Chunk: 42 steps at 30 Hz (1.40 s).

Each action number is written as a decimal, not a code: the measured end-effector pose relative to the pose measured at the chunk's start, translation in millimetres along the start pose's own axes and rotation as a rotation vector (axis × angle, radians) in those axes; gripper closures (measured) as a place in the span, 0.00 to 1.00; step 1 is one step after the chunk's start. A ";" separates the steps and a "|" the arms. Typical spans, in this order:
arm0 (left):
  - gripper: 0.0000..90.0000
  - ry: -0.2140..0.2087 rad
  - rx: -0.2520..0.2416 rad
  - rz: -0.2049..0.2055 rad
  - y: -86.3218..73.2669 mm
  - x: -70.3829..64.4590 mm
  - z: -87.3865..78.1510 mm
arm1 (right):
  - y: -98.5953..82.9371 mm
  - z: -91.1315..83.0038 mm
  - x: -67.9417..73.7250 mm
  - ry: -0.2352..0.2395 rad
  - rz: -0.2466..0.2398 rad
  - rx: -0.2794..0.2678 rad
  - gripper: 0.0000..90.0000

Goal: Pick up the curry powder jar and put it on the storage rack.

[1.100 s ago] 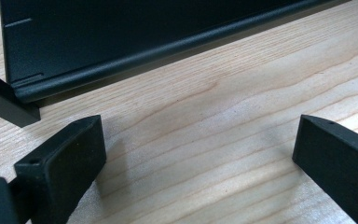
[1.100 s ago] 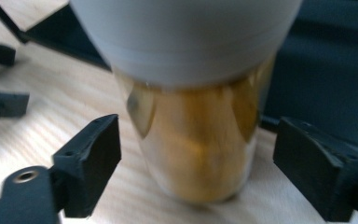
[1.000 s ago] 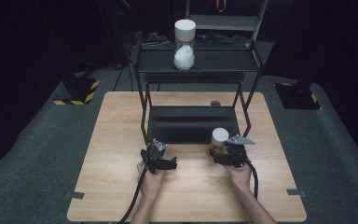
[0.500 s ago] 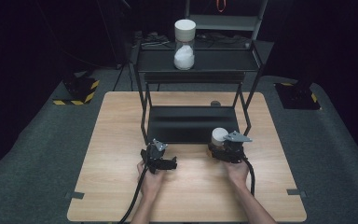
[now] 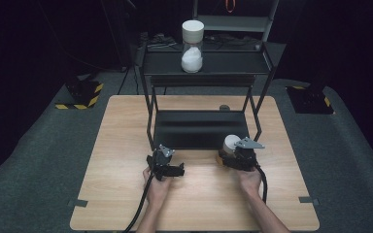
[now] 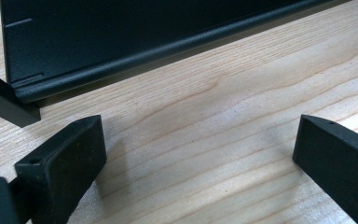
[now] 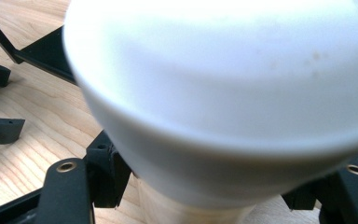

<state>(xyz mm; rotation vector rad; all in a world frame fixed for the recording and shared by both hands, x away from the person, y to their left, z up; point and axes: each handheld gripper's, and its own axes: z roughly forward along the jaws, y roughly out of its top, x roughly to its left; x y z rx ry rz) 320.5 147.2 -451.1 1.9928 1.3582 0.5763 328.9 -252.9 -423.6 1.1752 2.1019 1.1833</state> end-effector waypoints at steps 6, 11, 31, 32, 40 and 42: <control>0.03 0.000 0.000 0.000 0.0 0.0 0.0 | 6.3 -7.0 -6.9 0.011 -0.006 0.006 0.35; 0.03 0.000 0.000 0.000 0.0 0.0 0.0 | 12.4 -13.8 -12.1 0.017 -0.017 0.009 0.35; 0.03 0.001 0.000 0.001 0.0 -0.1 0.0 | 57.0 -41.2 -23.6 0.065 -0.072 0.015 0.35; 0.03 0.001 0.000 0.001 0.1 -0.1 0.0 | 60.4 -43.0 -24.5 0.069 -0.075 0.013 0.35; 0.03 0.001 0.000 -0.001 0.0 -0.1 0.0 | 94.1 -59.2 -30.9 0.088 -0.074 0.005 0.36; 0.03 0.001 -0.001 -0.001 -0.1 -0.2 0.1 | 105.2 -64.0 -32.5 0.091 -0.075 0.006 0.36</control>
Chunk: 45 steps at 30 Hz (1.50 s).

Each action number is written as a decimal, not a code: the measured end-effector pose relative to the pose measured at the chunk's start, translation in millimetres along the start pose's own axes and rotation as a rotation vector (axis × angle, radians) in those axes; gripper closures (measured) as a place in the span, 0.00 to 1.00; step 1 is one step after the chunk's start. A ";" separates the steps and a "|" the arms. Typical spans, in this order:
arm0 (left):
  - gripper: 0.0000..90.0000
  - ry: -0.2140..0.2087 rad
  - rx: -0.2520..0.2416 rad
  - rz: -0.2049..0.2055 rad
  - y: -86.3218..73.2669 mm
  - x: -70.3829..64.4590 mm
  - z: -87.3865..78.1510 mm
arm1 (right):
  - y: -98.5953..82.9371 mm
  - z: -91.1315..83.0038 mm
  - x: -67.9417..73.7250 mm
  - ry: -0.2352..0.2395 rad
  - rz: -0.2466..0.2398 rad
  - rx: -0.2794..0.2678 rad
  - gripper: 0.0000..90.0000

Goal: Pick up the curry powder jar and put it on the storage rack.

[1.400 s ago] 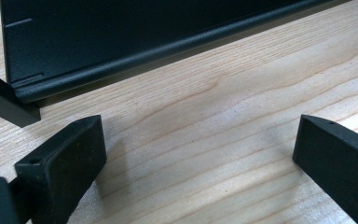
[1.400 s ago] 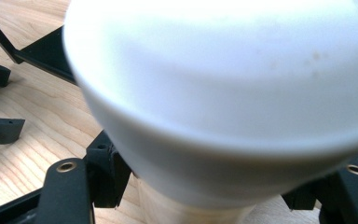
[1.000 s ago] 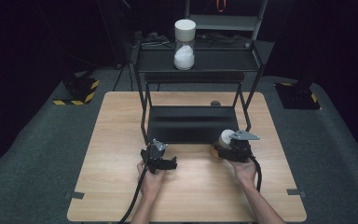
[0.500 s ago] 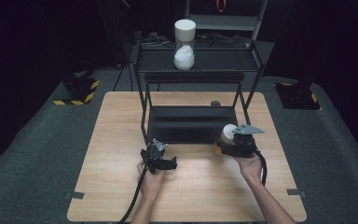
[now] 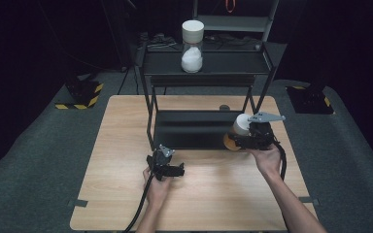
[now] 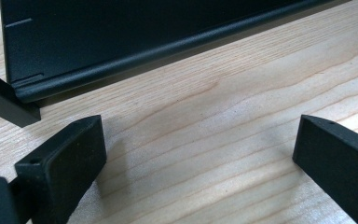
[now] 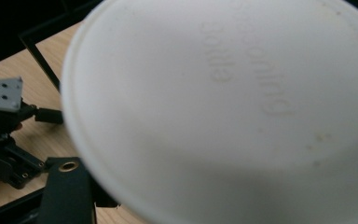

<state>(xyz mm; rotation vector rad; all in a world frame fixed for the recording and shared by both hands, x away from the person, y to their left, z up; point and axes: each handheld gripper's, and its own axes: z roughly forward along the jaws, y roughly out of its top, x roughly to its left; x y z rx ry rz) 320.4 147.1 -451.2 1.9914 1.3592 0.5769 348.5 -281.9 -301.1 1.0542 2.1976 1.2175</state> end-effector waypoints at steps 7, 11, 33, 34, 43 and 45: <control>0.03 0.000 -0.002 -0.003 -0.3 -0.1 0.1 | 36.6 -16.2 -5.7 0.011 -0.011 0.006 0.36; 0.03 0.000 -0.002 -0.002 -0.3 -0.1 0.1 | 59.6 -24.2 -9.5 0.021 -0.012 0.017 0.36; 0.03 -0.001 -0.001 -0.003 0.0 0.1 0.0 | 173.4 -42.4 -17.0 0.053 -0.014 0.039 0.36; 0.03 -0.001 -0.001 -0.003 0.0 0.1 0.0 | 173.4 -42.4 -17.0 0.053 -0.014 0.039 0.36; 0.03 0.000 0.004 0.003 0.7 0.1 -0.2 | 217.7 -43.8 -15.6 0.033 0.000 0.041 0.36; 0.03 0.000 0.002 0.001 0.4 -0.1 -0.1 | 225.3 -42.5 -14.2 0.019 0.006 0.044 0.36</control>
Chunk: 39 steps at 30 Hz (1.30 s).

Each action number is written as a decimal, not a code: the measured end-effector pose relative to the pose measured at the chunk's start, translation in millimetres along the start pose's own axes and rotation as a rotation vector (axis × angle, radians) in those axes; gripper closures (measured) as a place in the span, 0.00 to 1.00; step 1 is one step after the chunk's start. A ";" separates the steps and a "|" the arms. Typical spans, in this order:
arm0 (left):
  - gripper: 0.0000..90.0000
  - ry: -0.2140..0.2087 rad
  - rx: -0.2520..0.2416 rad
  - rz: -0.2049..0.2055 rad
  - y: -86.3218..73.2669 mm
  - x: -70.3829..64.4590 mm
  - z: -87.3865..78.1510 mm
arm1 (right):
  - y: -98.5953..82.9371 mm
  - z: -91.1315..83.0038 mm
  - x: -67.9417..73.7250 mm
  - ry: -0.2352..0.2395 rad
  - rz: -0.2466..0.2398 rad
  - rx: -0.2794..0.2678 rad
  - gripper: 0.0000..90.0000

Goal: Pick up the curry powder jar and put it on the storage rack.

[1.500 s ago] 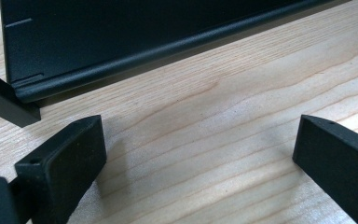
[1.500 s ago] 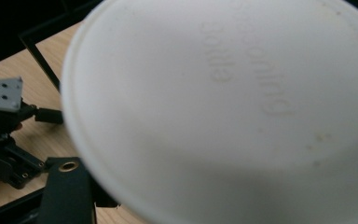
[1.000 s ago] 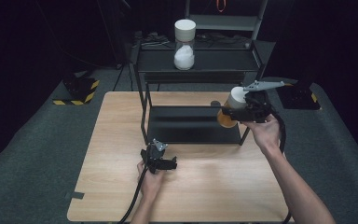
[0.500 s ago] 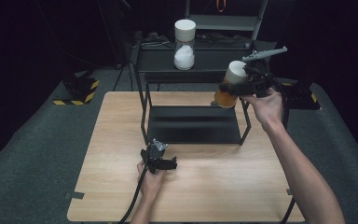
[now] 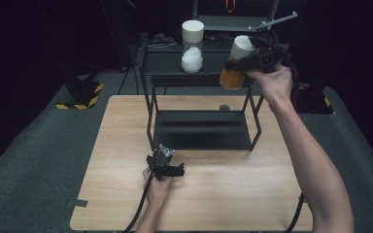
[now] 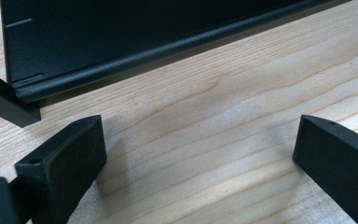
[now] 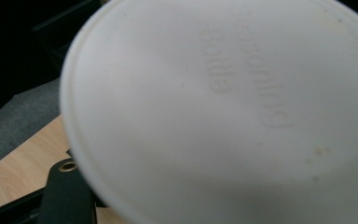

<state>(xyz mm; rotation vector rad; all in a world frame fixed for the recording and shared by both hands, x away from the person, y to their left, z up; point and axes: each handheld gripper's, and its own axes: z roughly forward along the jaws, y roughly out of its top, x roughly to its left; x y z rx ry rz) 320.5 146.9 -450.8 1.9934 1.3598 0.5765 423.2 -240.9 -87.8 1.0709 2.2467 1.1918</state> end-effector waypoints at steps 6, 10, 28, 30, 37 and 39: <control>0.03 0.000 0.000 -0.001 0.0 -0.2 0.1 | 20.1 8.2 3.9 -0.045 0.019 -0.001 0.36; 0.03 0.002 -0.002 -0.002 -0.4 -0.5 0.3 | 29.7 17.6 6.1 -0.073 0.031 0.002 0.36; 0.03 0.005 0.000 0.000 -0.1 -1.0 0.1 | 55.2 64.2 4.7 -0.186 0.109 0.049 0.36; 0.03 0.004 0.000 0.001 -0.1 -0.9 0.1 | 56.5 69.1 4.3 -0.193 0.112 0.057 0.36; 0.03 0.004 0.000 0.000 -0.1 -0.9 0.1 | 62.5 77.1 6.8 -0.206 0.105 0.071 0.36; 0.03 0.004 0.000 0.000 -0.1 -0.9 0.1 | 63.6 79.1 8.6 -0.208 0.096 0.072 0.36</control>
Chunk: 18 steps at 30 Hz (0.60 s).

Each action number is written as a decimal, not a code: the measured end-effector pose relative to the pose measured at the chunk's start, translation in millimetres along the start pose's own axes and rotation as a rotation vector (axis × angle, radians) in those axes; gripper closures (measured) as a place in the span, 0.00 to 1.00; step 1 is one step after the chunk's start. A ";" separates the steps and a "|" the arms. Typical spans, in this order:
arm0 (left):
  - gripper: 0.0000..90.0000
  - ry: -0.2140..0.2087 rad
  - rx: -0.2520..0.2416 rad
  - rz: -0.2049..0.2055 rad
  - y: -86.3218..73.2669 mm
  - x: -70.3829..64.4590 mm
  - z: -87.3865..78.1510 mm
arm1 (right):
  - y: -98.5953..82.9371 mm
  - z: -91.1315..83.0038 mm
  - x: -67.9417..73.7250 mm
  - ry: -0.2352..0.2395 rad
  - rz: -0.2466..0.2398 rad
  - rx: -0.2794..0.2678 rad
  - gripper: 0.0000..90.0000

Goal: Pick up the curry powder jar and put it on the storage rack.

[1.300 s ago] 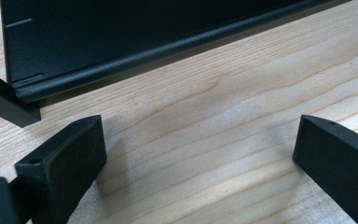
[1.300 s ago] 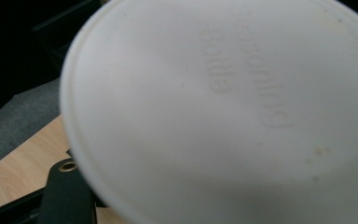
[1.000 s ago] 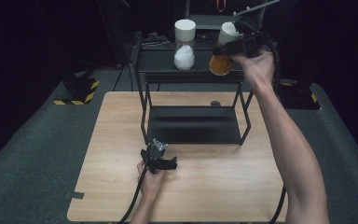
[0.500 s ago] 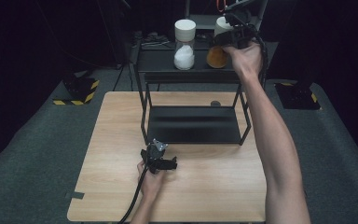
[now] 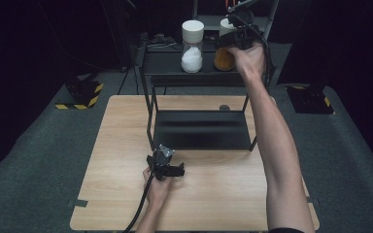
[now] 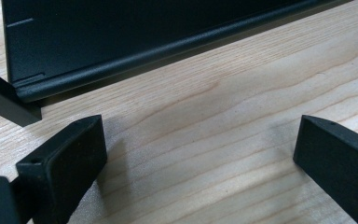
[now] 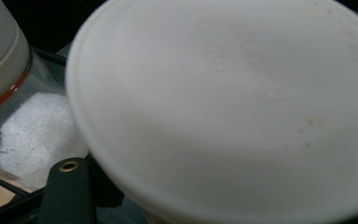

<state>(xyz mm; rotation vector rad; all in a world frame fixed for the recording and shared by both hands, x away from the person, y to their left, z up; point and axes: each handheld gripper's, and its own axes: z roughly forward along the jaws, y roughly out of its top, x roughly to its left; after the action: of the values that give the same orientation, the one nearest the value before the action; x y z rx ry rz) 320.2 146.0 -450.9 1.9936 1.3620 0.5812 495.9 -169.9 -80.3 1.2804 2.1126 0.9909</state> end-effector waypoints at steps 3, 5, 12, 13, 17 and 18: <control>0.03 0.000 0.000 0.000 0.0 0.0 0.0 | 0.2 1.7 -0.3 0.006 -0.001 -0.003 0.36; 0.03 0.000 0.000 0.000 0.0 -0.1 0.0 | 0.8 2.1 -0.6 0.007 -0.003 -0.002 0.36; 0.03 0.001 0.000 0.000 0.0 -0.3 0.0 | -5.2 2.3 -2.0 0.011 -0.003 -0.023 0.35; 0.03 0.001 0.000 -0.001 0.0 -0.2 -0.1 | -5.9 2.2 -2.2 0.012 -0.003 -0.025 0.35; 0.03 0.001 0.000 -0.001 0.0 -0.2 -0.1 | -6.9 2.0 -2.0 0.012 -0.011 -0.028 0.35; 0.03 0.001 -0.001 -0.003 -0.3 -0.4 0.1 | -7.4 2.1 -2.2 0.012 -0.011 -0.030 0.35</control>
<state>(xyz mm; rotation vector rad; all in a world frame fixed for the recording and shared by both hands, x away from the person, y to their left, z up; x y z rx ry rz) 319.9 145.7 -451.2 1.9897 1.3649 0.5816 494.2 -173.4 -87.2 1.2495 2.1038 1.0240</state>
